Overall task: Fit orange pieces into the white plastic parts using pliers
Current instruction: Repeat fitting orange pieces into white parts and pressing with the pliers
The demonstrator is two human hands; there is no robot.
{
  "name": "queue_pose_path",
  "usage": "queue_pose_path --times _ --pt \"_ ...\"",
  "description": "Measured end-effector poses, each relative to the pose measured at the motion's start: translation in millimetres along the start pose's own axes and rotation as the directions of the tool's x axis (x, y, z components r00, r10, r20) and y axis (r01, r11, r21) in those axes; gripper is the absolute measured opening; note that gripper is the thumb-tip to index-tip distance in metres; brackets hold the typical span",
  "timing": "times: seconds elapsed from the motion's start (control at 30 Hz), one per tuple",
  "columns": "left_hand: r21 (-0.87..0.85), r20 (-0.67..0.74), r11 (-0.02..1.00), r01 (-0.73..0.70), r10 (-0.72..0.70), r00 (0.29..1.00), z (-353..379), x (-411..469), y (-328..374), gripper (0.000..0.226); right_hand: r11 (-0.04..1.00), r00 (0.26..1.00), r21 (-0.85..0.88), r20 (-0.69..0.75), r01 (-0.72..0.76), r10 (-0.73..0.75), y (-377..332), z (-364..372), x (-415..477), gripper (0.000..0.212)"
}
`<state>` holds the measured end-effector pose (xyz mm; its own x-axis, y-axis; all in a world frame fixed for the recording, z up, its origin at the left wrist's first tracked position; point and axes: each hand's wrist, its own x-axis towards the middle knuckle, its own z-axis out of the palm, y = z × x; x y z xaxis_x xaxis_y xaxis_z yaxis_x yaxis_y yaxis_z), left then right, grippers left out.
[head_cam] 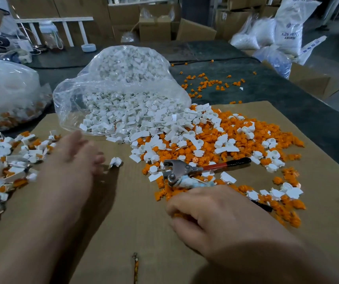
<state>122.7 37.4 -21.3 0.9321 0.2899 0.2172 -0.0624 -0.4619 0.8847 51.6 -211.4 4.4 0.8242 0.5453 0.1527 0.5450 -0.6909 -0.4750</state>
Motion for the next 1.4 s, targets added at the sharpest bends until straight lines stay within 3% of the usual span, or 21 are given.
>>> queue_pose_path --times 0.03,0.1,0.17,0.23,0.27,0.33,0.4,0.57,0.7,0.8,0.9,0.97,1.03,1.1,1.2,1.4 --pt "0.251 0.012 0.965 -0.074 0.073 0.997 8.2 -5.2 10.5 0.033 0.999 1.0 0.045 0.006 -0.013 0.013 -1.7 -3.3 -0.4 0.017" --pt "0.454 0.111 0.871 -0.186 0.152 0.982 23.6 -11.6 3.4 0.042 0.924 0.987 0.347 0.051 -0.158 0.15 -4.3 -7.8 0.1 0.009" --pt "0.549 0.188 0.796 -0.255 0.18 0.966 27.2 -12.4 5.8 0.041 0.639 0.953 0.714 0.146 -0.287 0.265 -6.0 -12.3 0.1 0.01" --pt "0.595 0.246 0.732 -0.333 0.228 0.942 26.2 -9.7 2.6 0.032 0.33 0.951 0.909 0.17 -0.253 0.259 -6.2 -15.6 0.7 0.015" --pt "0.609 0.263 0.688 -0.394 0.294 0.919 24.1 -8.9 0.1 0.027 0.19 0.958 0.957 0.174 -0.219 0.23 -6.4 -17.5 1.6 0.017" --pt "0.615 0.28 0.68 -0.4 0.286 0.916 22.1 -10.5 1.5 0.019 -0.039 0.971 0.986 0.166 -0.162 0.171 -6.5 -18.7 4.1 0.018" --pt "0.589 0.271 0.705 -0.396 0.289 0.918 22.4 -13.2 3.6 0.015 -0.16 0.975 0.974 0.179 -0.157 0.131 -5.6 -17.9 5.9 0.017" --pt "0.424 0.221 0.868 -0.259 0.178 0.959 18.9 -26.6 11.3 0.02 -0.21 0.981 0.968 0.163 -0.138 0.107 -3.4 -18.7 6.6 0.018" --pt "0.08 0.275 0.992 -0.097 0.072 0.959 21.8 -43.7 25.7 0.039 -0.172 0.98 0.978 0.142 -0.117 0.142 -0.4 -18.1 7.0 0.019" --pt "-0.258 0.35 0.965 0.04 0.055 0.935 28.7 -55.0 30.4 0.045 -0.115 0.98 0.99 0.099 -0.08 0.171 -0.9 -15.8 7.5 0.018" --pt "-0.454 0.362 0.882 0.124 0.055 0.931 32.2 -63.2 33.0 0.053 0.069 0.977 0.998 -0.002 -0.013 0.213 -3.5 -11.8 7.0 0.016" --pt "-0.502 0.361 0.855 0.132 0.068 0.93 31.9 -65.7 36.8 0.054 0.122 0.976 0.993 -0.025 -0.002 0.215 -4.9 -10.7 7.0 0.016" --pt "-0.518 0.358 0.848 0.112 0.096 0.929 30.3 -68.0 43.2 0.042 0.045 0.978 0.999 0.014 -0.024 0.209 -5.2 -12.0 7.0 0.017" --pt "-0.568 0.362 0.813 0.132 0.102 0.926 30.0 -71.1 49.7 0.028 -0.094 0.979 0.993 0.087 -0.07 0.186 -4.2 -14.9 7.4 0.016" --pt "-0.589 0.354 0.799 0.124 0.117 0.928 31.8 -76.3 58.4 0.021 -0.225 0.974 0.967 0.162 -0.124 0.161 -1.8 -17.3 7.5 0.015" --pt "-0.597 0.339 0.792 0.13 0.102 0.935 34.7 -79.9 62.5 0.024 -0.295 0.974 0.942 0.199 -0.16 0.108 0.2 -19.6 6.8 0.016"
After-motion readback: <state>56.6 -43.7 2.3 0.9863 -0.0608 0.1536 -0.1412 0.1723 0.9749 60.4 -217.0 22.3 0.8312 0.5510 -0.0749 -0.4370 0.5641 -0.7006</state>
